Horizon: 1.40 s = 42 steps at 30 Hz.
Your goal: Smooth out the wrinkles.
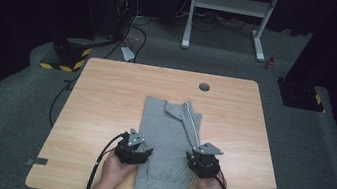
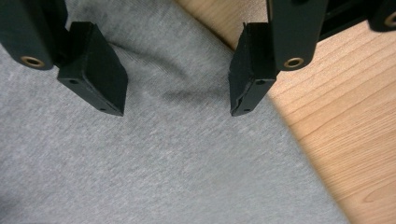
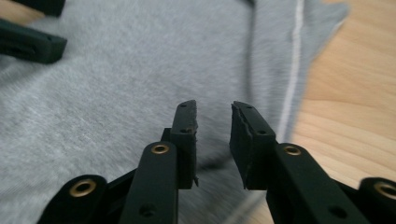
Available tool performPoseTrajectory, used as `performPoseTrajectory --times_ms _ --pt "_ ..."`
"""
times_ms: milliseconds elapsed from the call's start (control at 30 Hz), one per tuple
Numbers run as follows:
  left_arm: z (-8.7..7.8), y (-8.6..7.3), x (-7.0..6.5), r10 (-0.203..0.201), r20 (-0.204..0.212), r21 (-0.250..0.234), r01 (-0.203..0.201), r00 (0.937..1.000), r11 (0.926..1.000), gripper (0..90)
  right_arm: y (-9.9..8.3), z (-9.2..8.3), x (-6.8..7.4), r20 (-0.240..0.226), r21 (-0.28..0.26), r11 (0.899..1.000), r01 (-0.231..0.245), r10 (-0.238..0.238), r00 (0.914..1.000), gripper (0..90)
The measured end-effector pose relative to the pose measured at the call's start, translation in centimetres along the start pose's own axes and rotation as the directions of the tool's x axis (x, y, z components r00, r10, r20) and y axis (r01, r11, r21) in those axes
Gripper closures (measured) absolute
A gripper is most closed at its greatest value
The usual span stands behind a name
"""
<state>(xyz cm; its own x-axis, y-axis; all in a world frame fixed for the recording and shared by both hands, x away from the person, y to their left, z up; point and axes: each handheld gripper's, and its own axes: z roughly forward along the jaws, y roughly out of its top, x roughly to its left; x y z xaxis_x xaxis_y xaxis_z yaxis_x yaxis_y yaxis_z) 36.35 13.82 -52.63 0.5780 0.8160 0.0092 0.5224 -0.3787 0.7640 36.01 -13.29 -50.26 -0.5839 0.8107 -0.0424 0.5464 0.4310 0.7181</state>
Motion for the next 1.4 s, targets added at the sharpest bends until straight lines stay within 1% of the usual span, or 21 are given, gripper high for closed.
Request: performPoseTrajectory --times_ms 67,100,167,233,267,367,433,500,567,600,667,733,800,867,933,1000,1100,1167,1267,1367,1400 --pt "-0.1 0.0 -0.1 0.000 -0.002 0.000 0.000 1.0000 1.0000 37.6 -0.2 0.8 0.1 -0.006 0.033 0.999 -0.002 0.002 1.0000 68.7" --pt "-0.1 -0.1 -0.1 0.003 -0.002 0.000 -0.003 1.0000 1.0000 37.9 -0.4 0.9 0.1 -0.009 0.023 1.000 0.000 0.000 1.0000 68.6" --pt "-0.4 -0.3 -0.4 0.010 0.002 0.000 -0.010 1.0000 1.0000 38.0 -0.6 0.5 0.1 -0.019 0.027 1.000 0.001 0.000 0.9998 67.6" --pt "-0.9 -0.7 -0.9 0.019 0.008 -0.001 -0.019 0.9998 0.9998 38.0 -1.1 0.1 0.4 -0.018 0.030 0.999 0.032 -0.031 0.9993 67.0" --pt "-1.0 -0.9 -1.2 0.014 0.014 -0.001 -0.014 0.9998 0.9999 38.0 -1.5 -0.3 0.8 -0.013 0.028 0.998 0.059 -0.059 0.9982 66.5" --pt "-1.9 -1.6 -2.1 0.016 0.020 -0.002 -0.016 0.9997 0.9999 38.0 -2.4 -1.0 1.5 -0.002 0.015 0.994 0.110 -0.110 0.9939 66.1" --pt "-2.3 -1.9 -2.6 0.022 0.035 0.000 -0.022 0.9992 0.9998 38.1 -2.7 -1.4 1.7 -0.008 0.021 0.993 0.117 -0.117 0.9931 65.4" --pt "-2.6 -1.8 -2.4 0.027 0.060 0.024 -0.029 0.9978 0.9993 38.6 -2.6 -1.7 1.7 -0.027 0.037 0.994 0.107 -0.106 0.9940 64.0" --pt "-2.6 -1.1 -1.7 -0.013 0.088 0.044 0.009 0.9960 0.9990 40.5 -2.3 -1.9 1.4 -0.045 0.028 0.996 0.084 -0.082 0.9956 64.6" --pt "-2.5 -0.8 -1.3 -0.027 0.087 0.044 0.023 0.9959 0.9988 40.9 -1.9 -2.1 1.2 -0.040 0.014 0.997 0.071 -0.071 0.9967 66.0" --pt "-2.2 0.1 -0.6 -0.040 0.072 0.034 0.037 0.9966 0.9987 41.3 -1.0 -2.3 0.4 -0.029 -0.015 0.999 0.041 -0.041 0.9987 69.7" --pt "-1.6 0.9 0.2 -0.025 0.045 0.033 0.023 0.9987 0.9992 41.2 0.0 -2.1 -0.4 -0.006 -0.039 0.999 0.022 -0.022 0.9997 73.1" --pt "-0.9 1.5 1.0 -0.025 0.015 0.044 0.025 0.9996 0.9987 41.0 0.9 -1.6 -1.2 0.010 -0.038 0.999 0.006 -0.006 0.9999 75.2" --pt "-0.2 1.8 1.8 -0.050 -0.004 0.053 0.050 0.9988 0.9973 40.9 1.7 -1.0 -1.7 0.027 -0.032 0.999 0.007 -0.006 0.9996 76.5" --pt "0.4 1.9 2.4 -0.060 -0.023 0.064 0.061 0.9979 0.9961 40.9 2.5 -0.1 -2.1 0.047 -0.016 1.000 0.019 -0.018 0.9987 76.7" --pt "0.9 1.8 2.6 -0.063 -0.037 0.074 0.065 0.9974 0.9951 40.9 3.2 0.7 -2.3 0.057 -0.004 0.999 0.040 -0.039 0.9976 76.3" --pt "1.1 1.6 2.7 -0.058 -0.030 0.058 0.060 0.9979 0.9965 39.4 3.9 1.8 -2.5 0.070 0.023 0.999 0.040 -0.042 0.9967 73.6" --pt "1.2 1.5 2.8 -0.055 -0.025 0.048 0.056 0.9982 0.9973 38.0 4.0 2.5 -2.8 0.076 0.038 0.999 0.022 -0.025 0.9968 71.3" --pt "1.1 0.8 2.9 -0.052 -0.026 0.007 0.052 0.9983 0.9986 36.7 4.0 3.3 -3.3 0.079 0.062 0.998 -0.008 0.004 0.9969 69.9" --pt "1.0 0.8 2.8 -0.056 -0.032 0.009 0.056 0.9979 0.9984 36.2 3.8 4.1 -4.0 0.068 0.095 0.995 -0.044 0.038 0.9970 70.9" --pt "1.1 0.8 2.8 -0.057 -0.035 0.008 0.057 0.9977 0.9983 36.2 3.7 4.3 -4.1 0.064 0.107 0.993 -0.041 0.034 0.9973 72.8"
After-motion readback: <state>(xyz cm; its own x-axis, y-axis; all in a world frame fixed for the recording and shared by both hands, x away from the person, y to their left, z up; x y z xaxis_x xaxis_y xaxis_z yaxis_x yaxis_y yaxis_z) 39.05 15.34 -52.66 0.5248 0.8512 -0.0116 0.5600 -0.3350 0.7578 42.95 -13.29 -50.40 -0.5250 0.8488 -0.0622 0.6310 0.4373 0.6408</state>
